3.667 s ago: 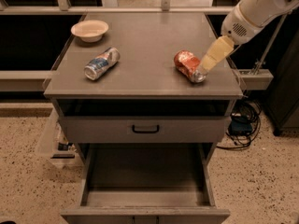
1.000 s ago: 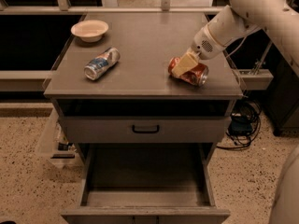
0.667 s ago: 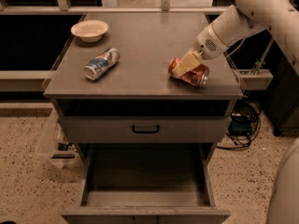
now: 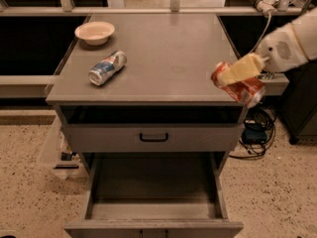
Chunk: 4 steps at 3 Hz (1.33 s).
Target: Place coke can into middle drawer
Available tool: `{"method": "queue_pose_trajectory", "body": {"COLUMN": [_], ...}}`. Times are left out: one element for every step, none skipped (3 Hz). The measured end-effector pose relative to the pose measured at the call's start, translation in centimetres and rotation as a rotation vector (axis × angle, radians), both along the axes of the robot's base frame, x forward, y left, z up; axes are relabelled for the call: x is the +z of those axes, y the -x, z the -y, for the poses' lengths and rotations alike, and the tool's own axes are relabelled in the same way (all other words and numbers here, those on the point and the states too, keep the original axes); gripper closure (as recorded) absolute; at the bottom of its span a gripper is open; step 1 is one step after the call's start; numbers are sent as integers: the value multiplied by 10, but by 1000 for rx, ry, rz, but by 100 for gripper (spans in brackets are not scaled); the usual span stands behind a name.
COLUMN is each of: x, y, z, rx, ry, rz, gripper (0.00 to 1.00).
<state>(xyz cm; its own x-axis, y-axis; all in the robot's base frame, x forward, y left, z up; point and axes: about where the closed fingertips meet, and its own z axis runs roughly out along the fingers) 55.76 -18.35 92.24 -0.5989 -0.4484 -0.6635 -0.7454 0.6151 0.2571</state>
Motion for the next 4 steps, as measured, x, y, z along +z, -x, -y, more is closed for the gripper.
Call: {"method": "queue_pose_trajectory", "body": {"x": [-8,-45,-47,-47], "y": [49,75,78,77], "z": [18,25,23,23], "rx": [-110,-181,-177,-177], "ry": [-90,-172,-169,-168], "rz": [-61,-164,-170,-169], "gripper": [100,100,100,100]}}
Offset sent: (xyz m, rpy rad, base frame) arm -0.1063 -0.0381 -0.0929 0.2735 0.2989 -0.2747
